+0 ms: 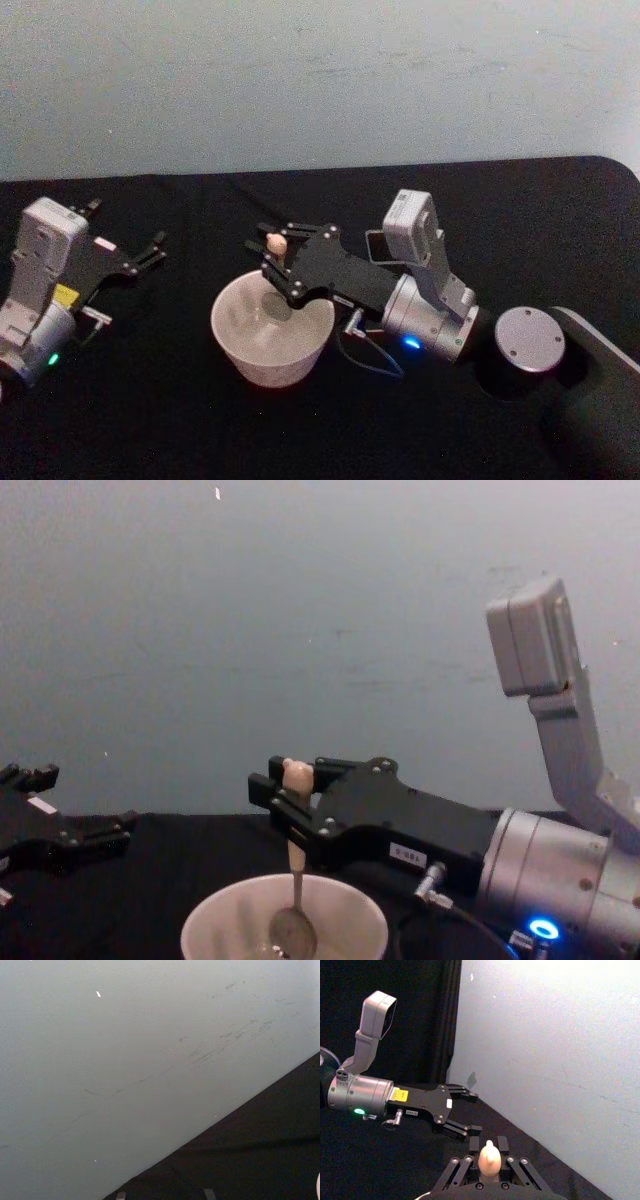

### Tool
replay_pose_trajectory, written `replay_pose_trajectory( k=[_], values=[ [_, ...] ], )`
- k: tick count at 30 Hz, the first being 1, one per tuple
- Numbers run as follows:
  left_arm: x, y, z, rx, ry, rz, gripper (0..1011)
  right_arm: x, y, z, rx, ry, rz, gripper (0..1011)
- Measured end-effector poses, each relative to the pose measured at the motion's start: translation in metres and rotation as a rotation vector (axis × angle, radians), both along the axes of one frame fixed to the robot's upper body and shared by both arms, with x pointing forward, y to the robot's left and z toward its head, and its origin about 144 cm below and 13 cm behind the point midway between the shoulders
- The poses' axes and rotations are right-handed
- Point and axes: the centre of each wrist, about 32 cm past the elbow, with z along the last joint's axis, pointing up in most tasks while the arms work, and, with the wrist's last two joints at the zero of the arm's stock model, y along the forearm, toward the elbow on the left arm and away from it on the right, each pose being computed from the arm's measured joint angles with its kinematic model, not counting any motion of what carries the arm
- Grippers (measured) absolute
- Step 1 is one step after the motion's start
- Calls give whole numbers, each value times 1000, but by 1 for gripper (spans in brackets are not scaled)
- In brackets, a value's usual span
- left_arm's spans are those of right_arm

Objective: Pick up the stirring spoon with one hand, stir inside the cup, then place it back in its original position.

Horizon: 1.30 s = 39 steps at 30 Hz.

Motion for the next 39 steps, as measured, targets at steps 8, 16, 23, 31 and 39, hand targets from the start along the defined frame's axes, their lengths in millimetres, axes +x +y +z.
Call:
replay_pose_trajectory(
  k=[8,16,23,31,39],
  values=[
    [0,0,0,0,0,0,1001,0,-3,0,-2,3,-9,212],
    [0,0,0,0,0,0,1001,-7,-15,-1,1,19,-28,212],
    [0,0,0,0,0,0,1001,-19,-25,0,8,37,-4,211],
    [0,0,0,0,0,0,1001,-33,-19,-3,5,59,60,212],
    [0,0,0,0,0,0,1001,-30,-1,-4,15,62,85,212]
  ],
)
